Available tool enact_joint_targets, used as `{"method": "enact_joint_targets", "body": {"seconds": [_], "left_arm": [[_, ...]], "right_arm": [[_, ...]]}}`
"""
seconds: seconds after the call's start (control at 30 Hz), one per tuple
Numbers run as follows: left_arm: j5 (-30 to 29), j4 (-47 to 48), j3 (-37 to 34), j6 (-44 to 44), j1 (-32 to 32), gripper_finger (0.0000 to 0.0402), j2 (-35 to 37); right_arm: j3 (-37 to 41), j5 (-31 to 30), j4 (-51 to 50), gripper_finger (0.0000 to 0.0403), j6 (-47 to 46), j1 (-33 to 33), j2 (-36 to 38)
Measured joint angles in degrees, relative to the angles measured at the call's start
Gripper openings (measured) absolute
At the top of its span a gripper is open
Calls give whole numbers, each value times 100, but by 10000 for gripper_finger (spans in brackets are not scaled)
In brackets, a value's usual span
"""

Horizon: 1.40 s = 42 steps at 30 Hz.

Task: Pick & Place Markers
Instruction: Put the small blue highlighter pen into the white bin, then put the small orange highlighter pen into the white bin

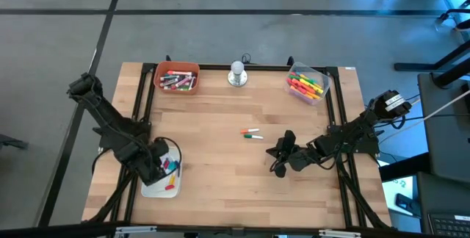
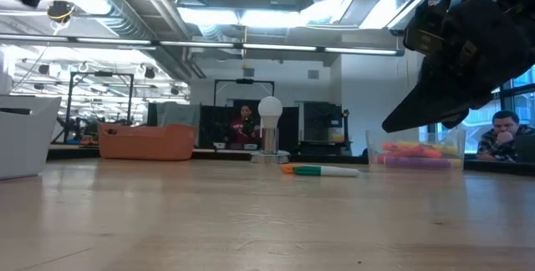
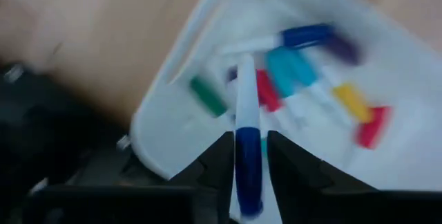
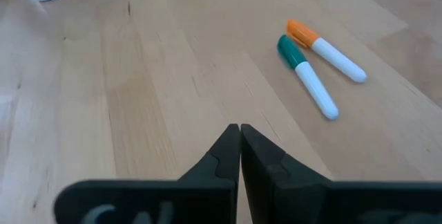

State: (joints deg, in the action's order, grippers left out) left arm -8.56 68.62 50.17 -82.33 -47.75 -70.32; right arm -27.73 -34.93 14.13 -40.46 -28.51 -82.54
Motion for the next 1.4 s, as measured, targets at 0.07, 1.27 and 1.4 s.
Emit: {"method": "enact_joint_targets", "body": {"seconds": [0.07,1.27,1.4], "left_arm": [[126,236,-13,-139,61,92,-96],[-523,-8463,-39,8220,4719,114,-3103],[260,-9301,-37,8313,5021,114,-3565]], "right_arm": [[0,0,3,14,-1,-2,0],[0,-304,-117,14,203,-2,0],[0,-302,-249,14,141,-2,0]]}}
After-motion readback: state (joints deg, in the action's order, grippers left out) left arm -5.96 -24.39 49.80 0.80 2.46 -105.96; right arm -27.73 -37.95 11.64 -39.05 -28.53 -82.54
